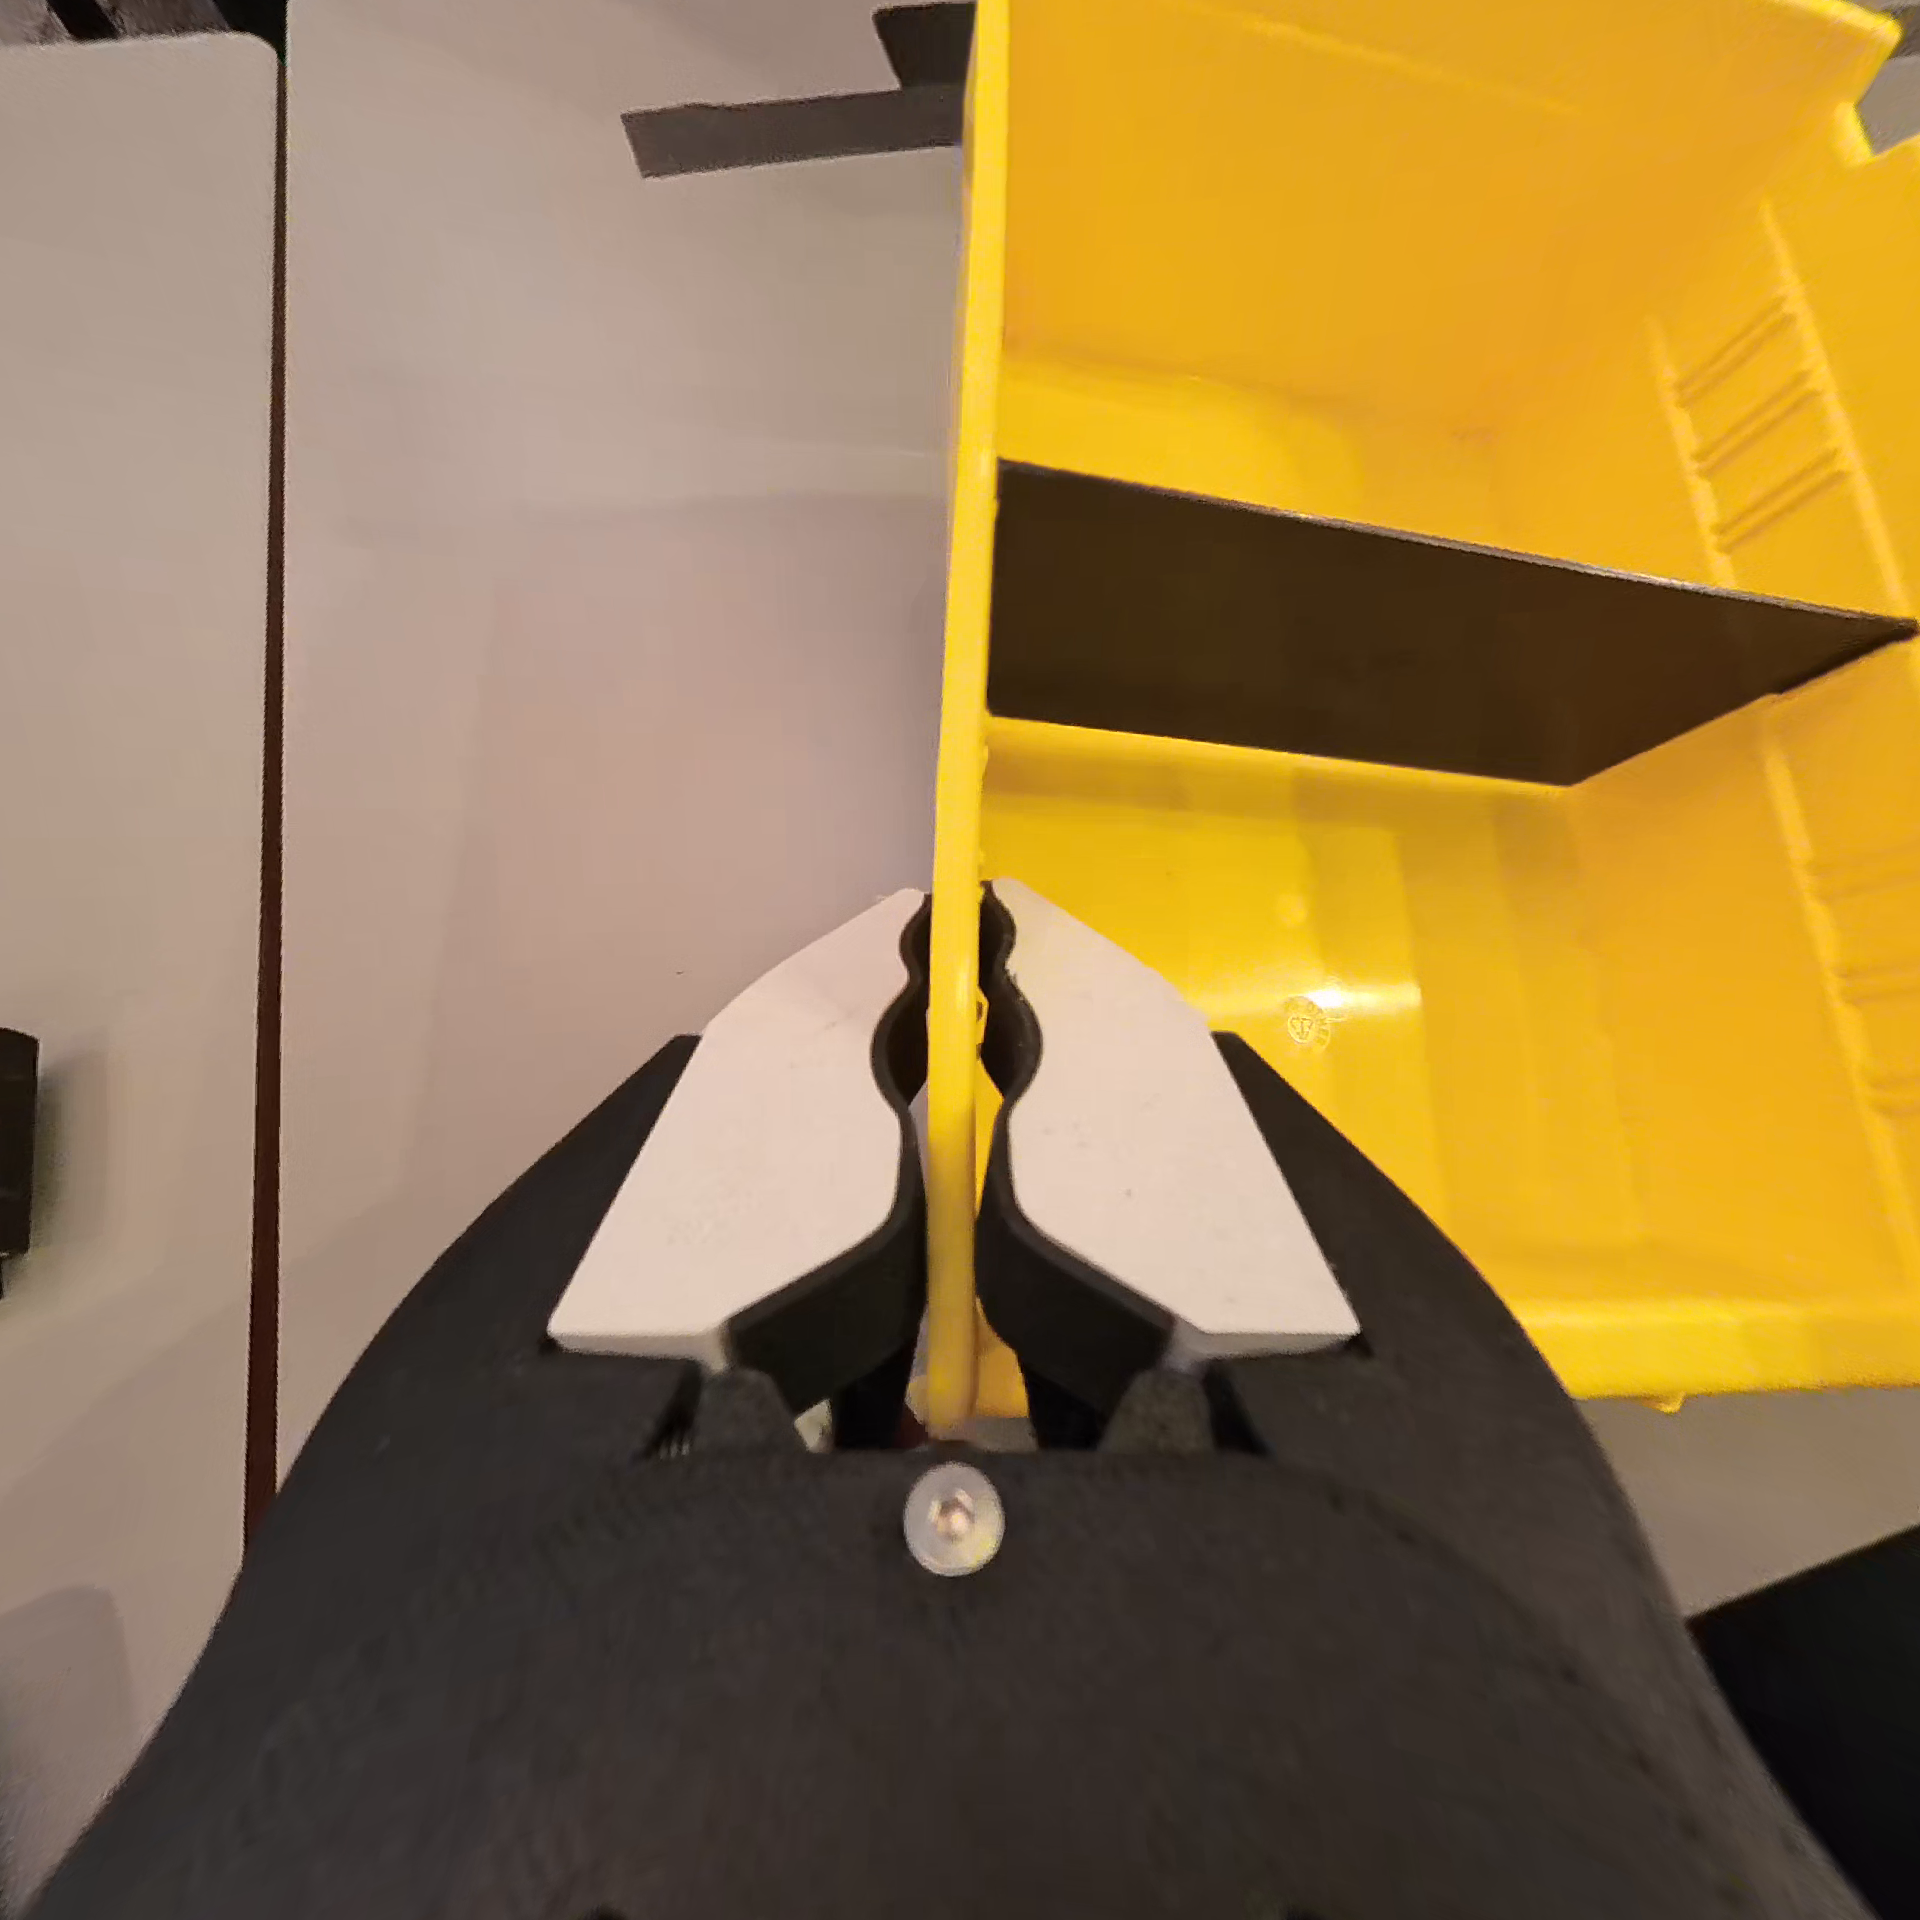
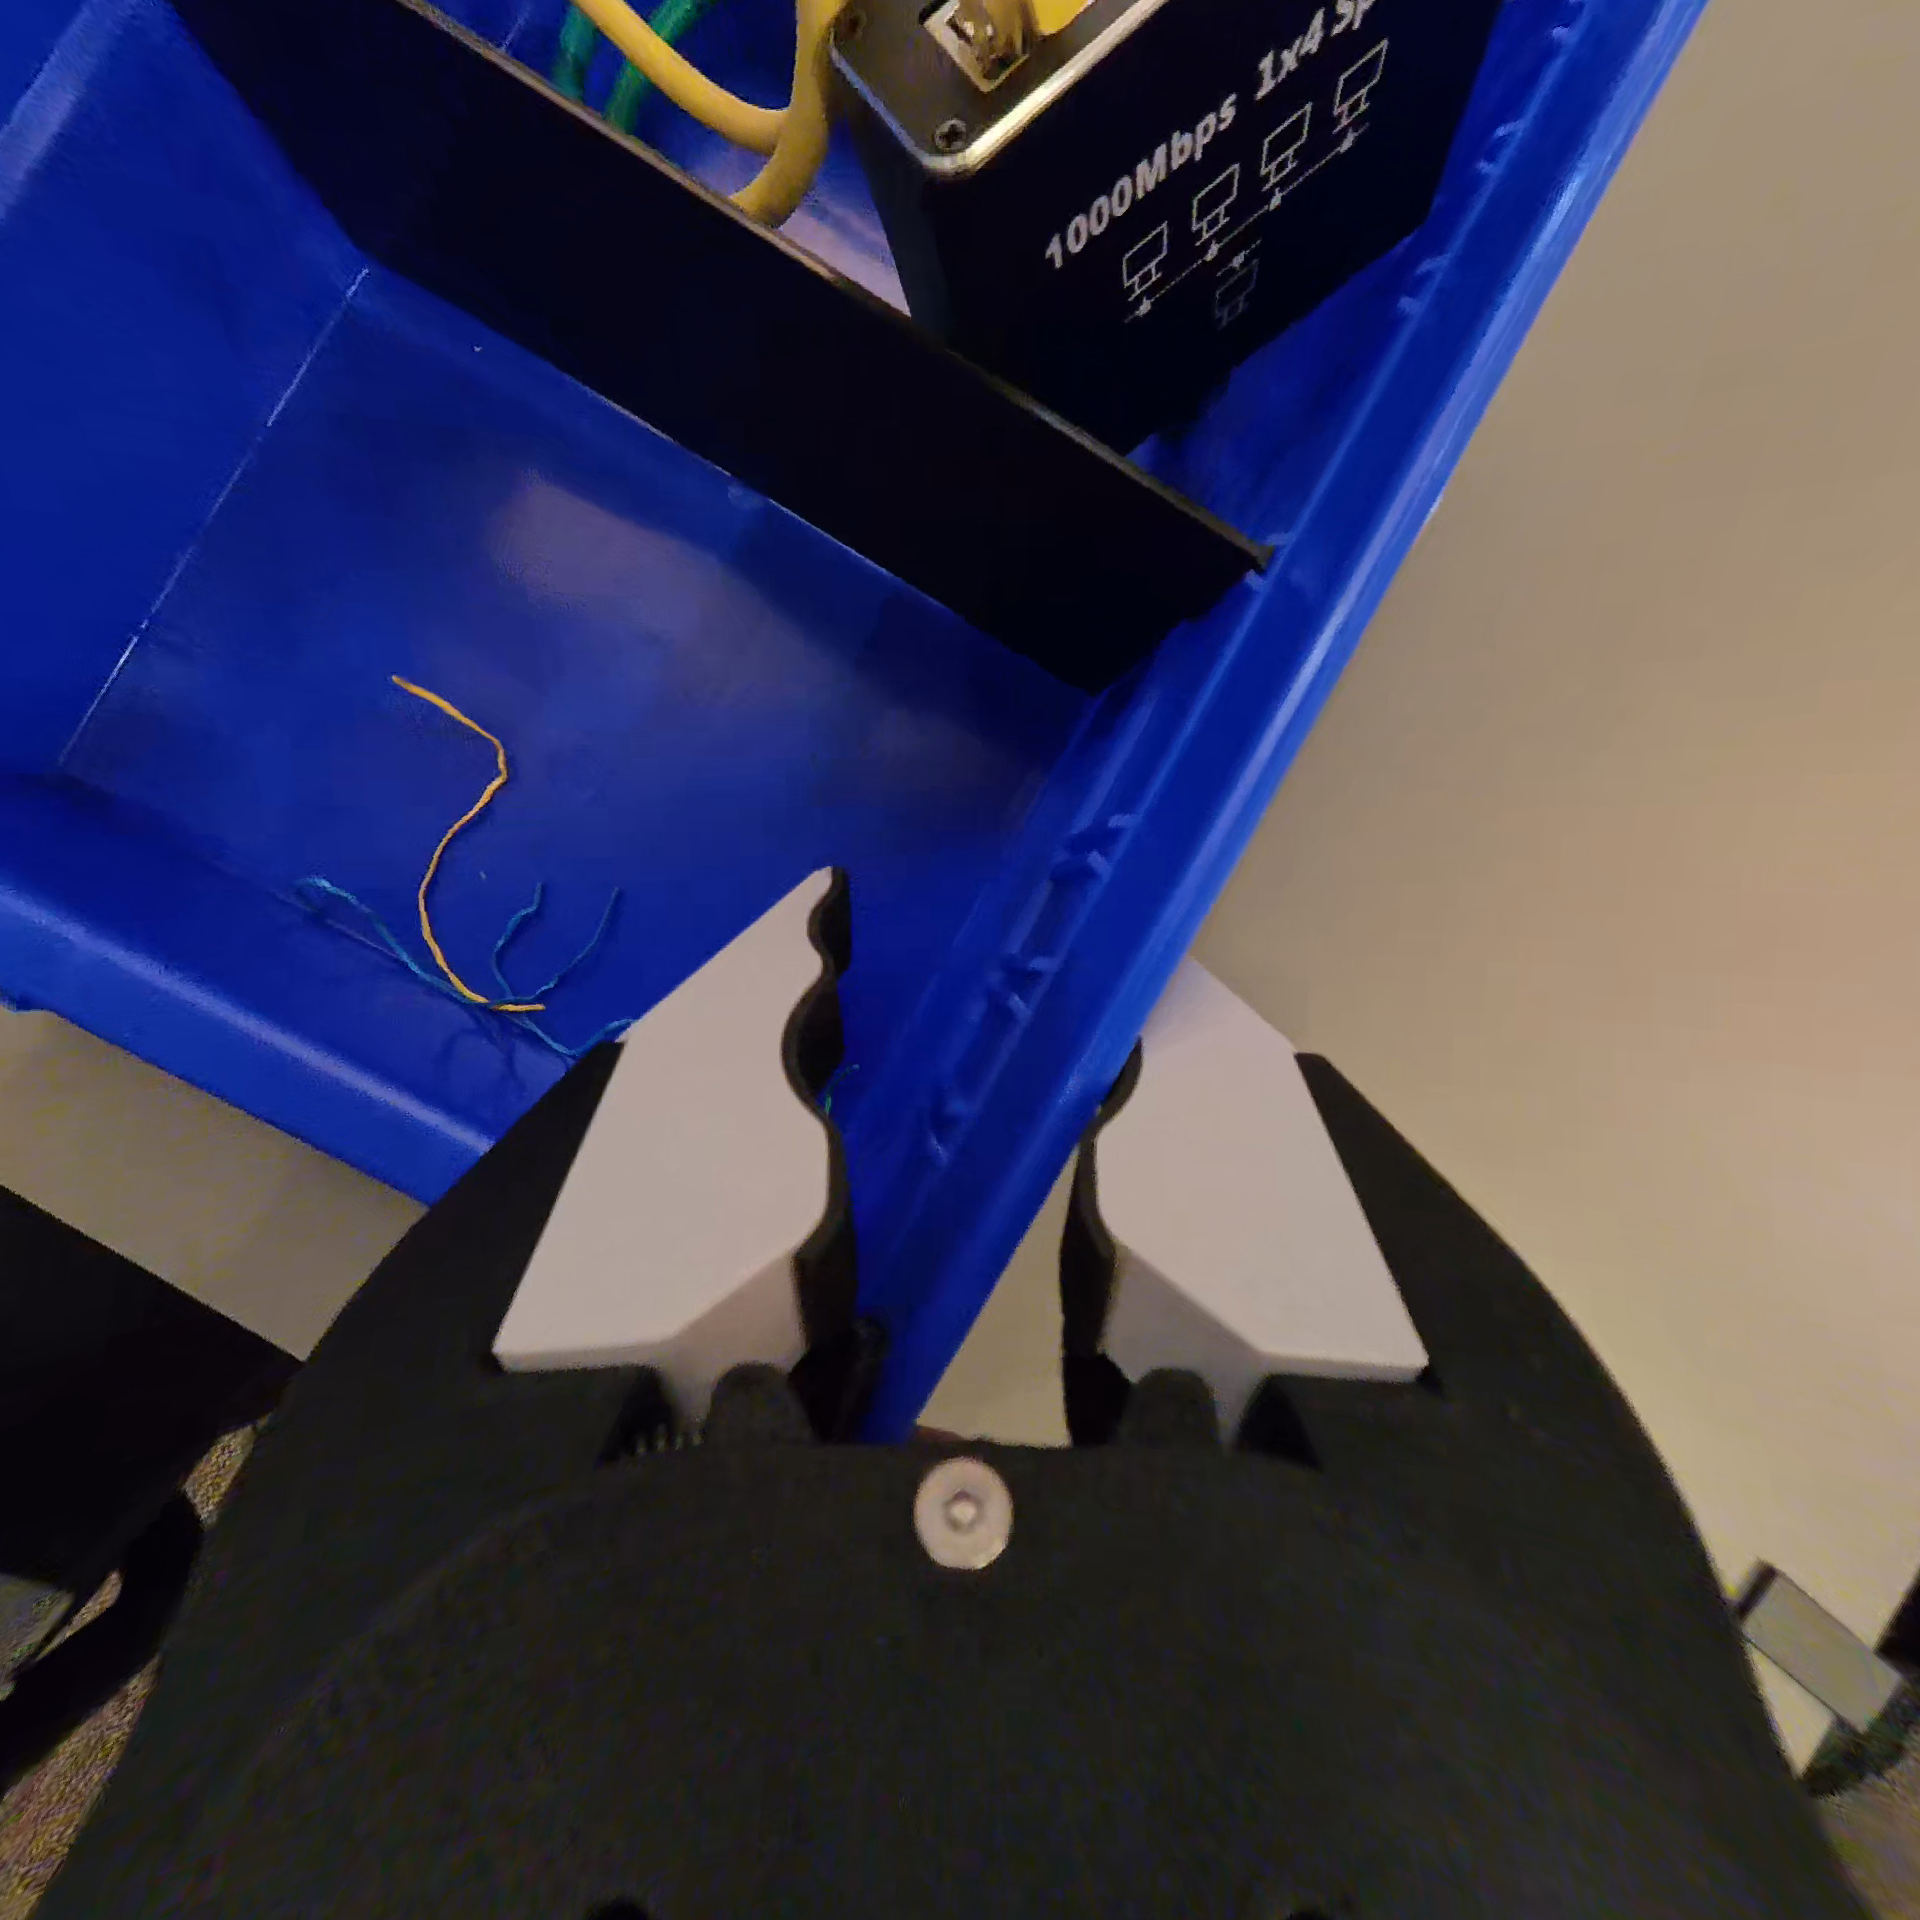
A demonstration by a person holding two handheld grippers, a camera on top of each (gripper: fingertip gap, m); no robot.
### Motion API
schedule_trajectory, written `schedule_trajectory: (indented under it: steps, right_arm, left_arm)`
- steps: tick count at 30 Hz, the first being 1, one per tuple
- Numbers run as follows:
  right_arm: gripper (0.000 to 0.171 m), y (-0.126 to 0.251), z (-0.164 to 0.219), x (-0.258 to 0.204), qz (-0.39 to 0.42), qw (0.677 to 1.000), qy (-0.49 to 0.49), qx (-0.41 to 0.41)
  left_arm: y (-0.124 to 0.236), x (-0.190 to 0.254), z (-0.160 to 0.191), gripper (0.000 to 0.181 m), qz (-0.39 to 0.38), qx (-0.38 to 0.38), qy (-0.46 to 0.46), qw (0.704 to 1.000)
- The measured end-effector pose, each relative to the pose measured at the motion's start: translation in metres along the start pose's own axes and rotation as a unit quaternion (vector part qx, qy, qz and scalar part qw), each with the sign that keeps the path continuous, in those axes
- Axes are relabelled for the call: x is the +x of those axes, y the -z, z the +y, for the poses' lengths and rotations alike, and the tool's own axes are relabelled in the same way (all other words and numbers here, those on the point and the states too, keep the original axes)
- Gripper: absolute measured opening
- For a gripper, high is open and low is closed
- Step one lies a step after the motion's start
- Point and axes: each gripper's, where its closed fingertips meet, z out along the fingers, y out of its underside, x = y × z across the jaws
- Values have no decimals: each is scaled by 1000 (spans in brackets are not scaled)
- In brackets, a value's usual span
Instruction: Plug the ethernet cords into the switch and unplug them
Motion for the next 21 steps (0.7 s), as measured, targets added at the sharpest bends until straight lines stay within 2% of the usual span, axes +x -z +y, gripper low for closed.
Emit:
schedule_trajectory:
  steps: [3,9,21]
  right_arm:
    - [48,-7,-15,-24,-14,1000,2,14]
    - [53,-19,-41,-66,-33,999,16,28]
    - [65,-35,-77,-136,-70,996,35,52]
  left_arm:
    - [8,5,-5,5,2,13,-2,1000]
    - [23,9,-5,5,5,30,-6,1000]
    - [59,-12,-10,6,-30,91,25,995]
